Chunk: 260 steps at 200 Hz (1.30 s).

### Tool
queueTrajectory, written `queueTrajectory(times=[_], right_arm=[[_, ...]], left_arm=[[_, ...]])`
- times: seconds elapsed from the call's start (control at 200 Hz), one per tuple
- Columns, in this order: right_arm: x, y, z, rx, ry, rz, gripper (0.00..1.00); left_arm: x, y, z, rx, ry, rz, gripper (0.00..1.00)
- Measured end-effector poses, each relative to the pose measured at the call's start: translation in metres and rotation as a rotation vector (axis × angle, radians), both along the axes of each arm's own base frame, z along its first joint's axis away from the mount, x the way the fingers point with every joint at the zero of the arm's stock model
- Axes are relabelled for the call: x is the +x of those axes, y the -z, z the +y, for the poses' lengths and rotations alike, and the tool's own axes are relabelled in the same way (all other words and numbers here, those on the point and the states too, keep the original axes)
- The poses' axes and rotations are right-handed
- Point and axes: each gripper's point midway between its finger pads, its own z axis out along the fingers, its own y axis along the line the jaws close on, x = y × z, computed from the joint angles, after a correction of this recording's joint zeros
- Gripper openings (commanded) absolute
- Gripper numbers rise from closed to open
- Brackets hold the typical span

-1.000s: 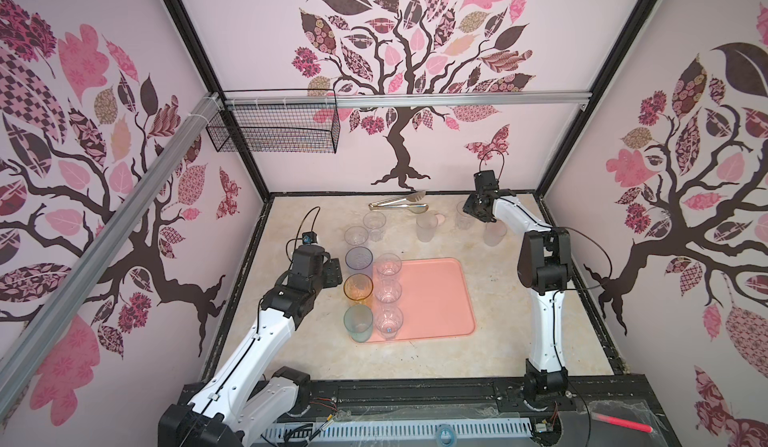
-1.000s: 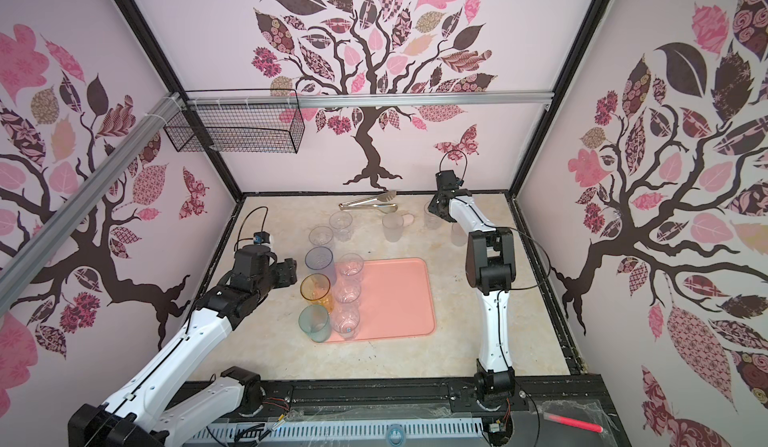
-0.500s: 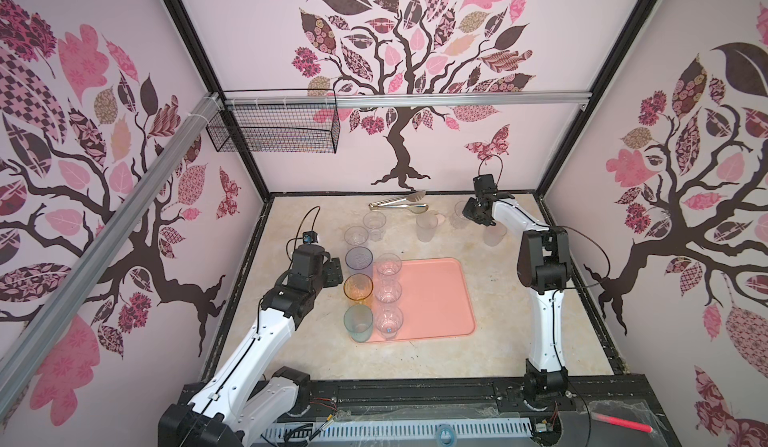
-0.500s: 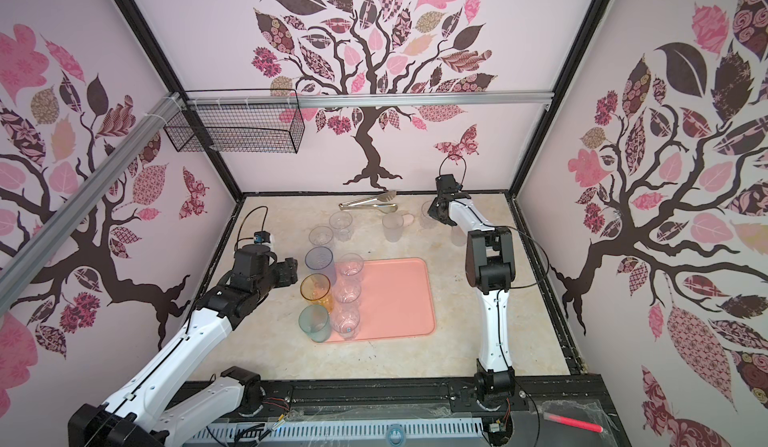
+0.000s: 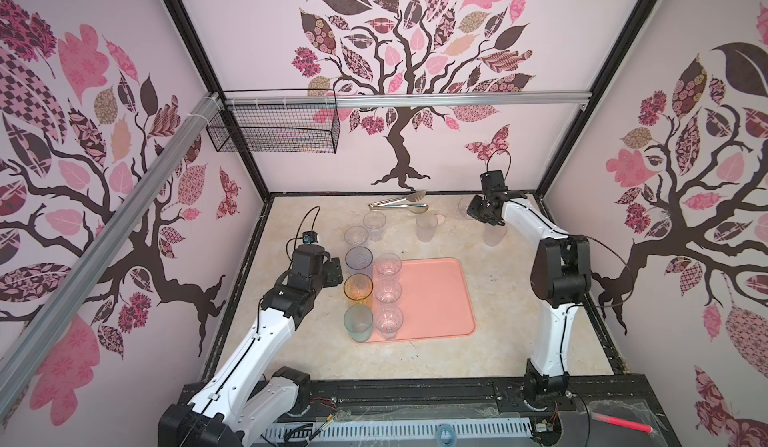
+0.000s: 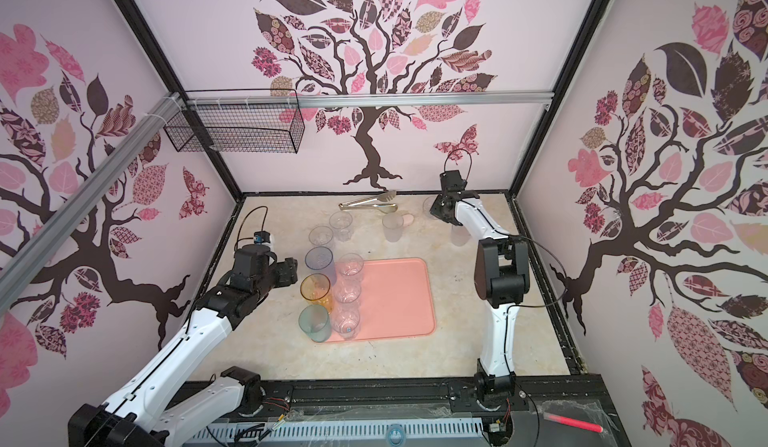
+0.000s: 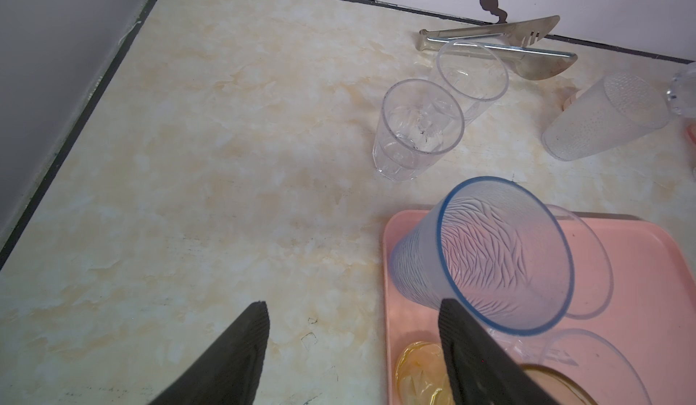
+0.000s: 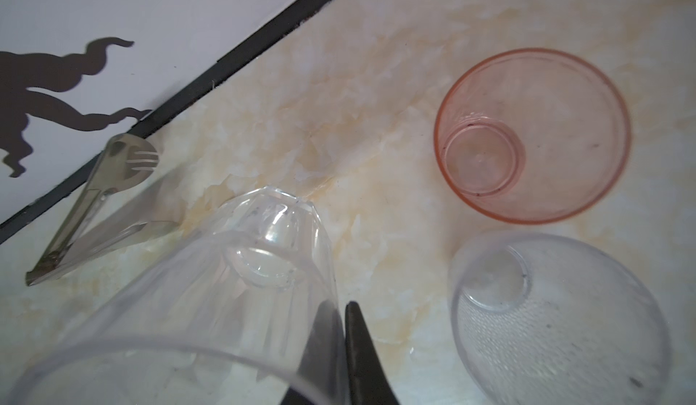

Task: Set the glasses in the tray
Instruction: 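Close the right gripper on the clear faceted glass rim and carry it toward the tray, then lower the clear glass onto the tray's far corner and open the right gripper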

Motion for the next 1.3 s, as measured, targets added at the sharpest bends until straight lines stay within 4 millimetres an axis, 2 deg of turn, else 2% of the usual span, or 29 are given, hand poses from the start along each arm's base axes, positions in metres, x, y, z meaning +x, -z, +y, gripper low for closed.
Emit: queueTrajectory(times=[0.16,0.285,0.455,0.595,0.76,0.865,1.03,1.3], right_arm=[[-0.045,-0.044,0.006,-0.019,-0.05,-0.054,0.05],[-0.083,-0.058,0.018,-0.058,-0.119,-0.056,0.05],[-0.13,-0.044,0.049,-0.109,-0.265,0.025,0.05],[-0.157,-0.024,0.084,-0.148,-0.402,0.114,0.06],[-0.166,0.0,0.131,-0.177,-0.546,0.19,0.07],[-0.163,0.018,0.148,-0.199,-0.6,0.243,0.07],[-0.161,0.038,0.158,-0.26,-0.647,0.297,0.08],[-0.166,0.053,0.166,-0.297,-0.681,0.335,0.08]], left_arm=[[0.0,0.0,0.0,0.0,0.0,0.0,0.75],[0.0,0.0,0.0,-0.001,0.0,0.0,0.75],[0.0,0.0,0.0,-0.001,0.0,0.0,0.75],[0.001,0.003,0.0,0.002,0.0,0.009,0.75],[0.001,0.006,0.001,0.006,-0.004,0.018,0.75],[0.002,0.005,0.002,0.008,-0.01,0.016,0.75],[0.002,0.005,0.002,0.008,-0.01,0.017,0.75],[0.002,0.008,0.003,0.01,-0.011,0.024,0.75]])
